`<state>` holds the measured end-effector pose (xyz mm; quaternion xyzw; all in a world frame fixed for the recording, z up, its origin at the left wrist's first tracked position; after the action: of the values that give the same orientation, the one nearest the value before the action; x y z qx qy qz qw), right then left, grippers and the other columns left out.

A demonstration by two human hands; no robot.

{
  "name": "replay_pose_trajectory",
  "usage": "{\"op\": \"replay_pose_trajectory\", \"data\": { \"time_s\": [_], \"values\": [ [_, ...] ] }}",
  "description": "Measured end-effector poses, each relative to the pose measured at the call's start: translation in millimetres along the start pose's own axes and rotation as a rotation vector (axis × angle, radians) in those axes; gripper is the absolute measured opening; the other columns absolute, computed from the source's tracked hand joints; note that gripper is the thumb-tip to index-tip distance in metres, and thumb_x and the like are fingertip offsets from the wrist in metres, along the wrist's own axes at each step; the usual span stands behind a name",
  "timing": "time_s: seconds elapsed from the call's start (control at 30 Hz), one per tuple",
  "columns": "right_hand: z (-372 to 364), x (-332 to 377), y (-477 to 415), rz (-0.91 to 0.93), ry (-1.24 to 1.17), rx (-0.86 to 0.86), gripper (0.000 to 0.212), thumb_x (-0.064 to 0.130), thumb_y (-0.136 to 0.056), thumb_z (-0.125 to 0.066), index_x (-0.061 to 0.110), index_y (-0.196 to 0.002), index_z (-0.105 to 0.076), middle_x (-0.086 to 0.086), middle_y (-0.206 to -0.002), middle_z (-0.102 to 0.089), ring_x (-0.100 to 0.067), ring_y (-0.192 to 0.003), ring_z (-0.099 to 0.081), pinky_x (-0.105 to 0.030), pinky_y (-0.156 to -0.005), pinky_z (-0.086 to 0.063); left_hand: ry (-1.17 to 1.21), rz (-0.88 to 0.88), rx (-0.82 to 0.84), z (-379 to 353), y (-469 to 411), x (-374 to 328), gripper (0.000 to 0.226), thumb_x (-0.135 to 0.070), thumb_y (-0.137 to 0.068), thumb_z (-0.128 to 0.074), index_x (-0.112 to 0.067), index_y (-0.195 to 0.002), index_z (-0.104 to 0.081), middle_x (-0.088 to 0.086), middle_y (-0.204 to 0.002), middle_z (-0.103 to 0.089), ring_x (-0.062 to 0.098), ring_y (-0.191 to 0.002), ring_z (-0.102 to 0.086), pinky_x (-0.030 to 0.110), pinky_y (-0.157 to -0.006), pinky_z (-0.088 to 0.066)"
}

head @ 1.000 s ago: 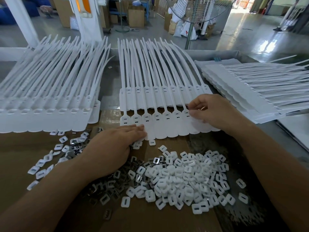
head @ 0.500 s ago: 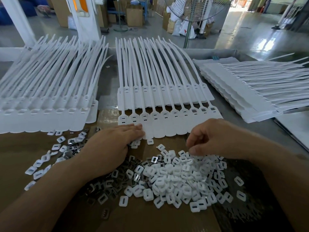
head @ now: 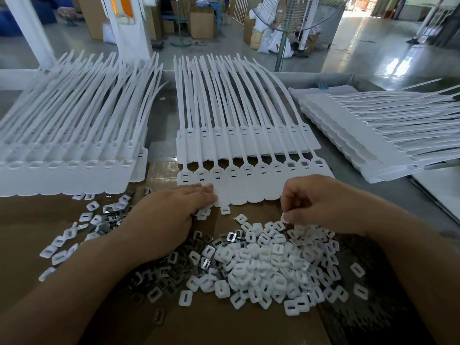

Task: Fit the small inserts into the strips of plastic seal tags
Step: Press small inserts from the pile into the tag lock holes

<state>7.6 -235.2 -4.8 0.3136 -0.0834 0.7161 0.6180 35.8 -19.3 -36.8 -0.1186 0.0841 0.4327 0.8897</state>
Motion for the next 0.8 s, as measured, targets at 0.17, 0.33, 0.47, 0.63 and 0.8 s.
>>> {"op": "replay_pose_trajectory", "data": {
  "time_s": [0.17,0.33,0.47,0.63,0.8],
  "values": [
    [20.2,-9.7,-10.5,0.033,-0.135,-0.206,0.016,0.011,-0.084,-0.063,0.026,-0.079,-0.063,0.013,-0.063,-0.065,0.008,-0.054,-0.056,-0.005,-0.051,-0.042,-0.001,-0.009,-0.013,-0.2,-1.3,-0.4,0.061,-0.004,-0.084,-0.040,-0.039,-0.133,-0.038,-0.035,-0.127,-0.015,-0.018,-0.115,-0.013,0.007,-0.098,-0.006],
    [34.9,-34.8,-31.6,-0.088,-0.214,-0.438,0.022,0.007,-0.086,-0.060,0.024,-0.073,-0.061,0.003,-0.077,-0.067,-0.005,-0.065,-0.059,-0.019,-0.060,-0.047,0.010,-0.014,-0.022,0.7,-0.4,-1.0,0.061,-0.002,-0.083,-0.042,-0.037,-0.133,-0.040,-0.033,-0.127,-0.018,-0.017,-0.116,-0.015,0.007,-0.098,-0.006],
    [41.9,-41.8,-45.2,-0.120,-0.163,-0.527,0.026,0.013,-0.087,-0.060,0.030,-0.067,-0.059,0.014,-0.072,-0.057,0.001,-0.065,-0.049,-0.016,-0.056,-0.035,0.028,-0.019,-0.035,1.2,-2.9,-1.6,0.060,-0.002,-0.083,-0.043,-0.036,-0.132,-0.042,-0.033,-0.128,-0.020,-0.017,-0.117,-0.016,0.004,-0.097,-0.004],
    [38.5,-46.5,-60.1,-0.152,-0.153,-0.506,0.016,0.011,-0.086,-0.060,0.021,-0.074,-0.064,0.013,-0.073,-0.055,-0.001,-0.067,-0.048,-0.016,-0.055,-0.033,0.044,-0.024,-0.048,1.7,-0.4,-2.4,0.060,0.001,-0.081,-0.045,-0.033,-0.131,-0.045,-0.026,-0.134,-0.031,-0.015,-0.117,-0.019,0.009,-0.100,-0.002],
    [34.2,-48.3,-62.3,-0.165,-0.086,-0.475,0.012,0.011,-0.086,-0.059,0.017,-0.078,-0.066,0.014,-0.072,-0.055,0.001,-0.064,-0.047,-0.013,-0.050,-0.030,0.043,-0.034,-0.055,0.7,0.1,-2.7,0.061,0.003,-0.079,-0.045,-0.031,-0.130,-0.046,-0.022,-0.136,-0.036,-0.014,-0.117,-0.021,0.005,-0.098,0.002]
  ]
}}
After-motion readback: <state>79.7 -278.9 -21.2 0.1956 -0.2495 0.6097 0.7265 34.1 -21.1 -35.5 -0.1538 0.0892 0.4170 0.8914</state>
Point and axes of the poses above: each hand's wrist, its own y-axis away from the middle knuckle, its own z-axis out of the back of the hand, x = y × z, the point moved 4 cm from there along -y, towards the middle knuckle
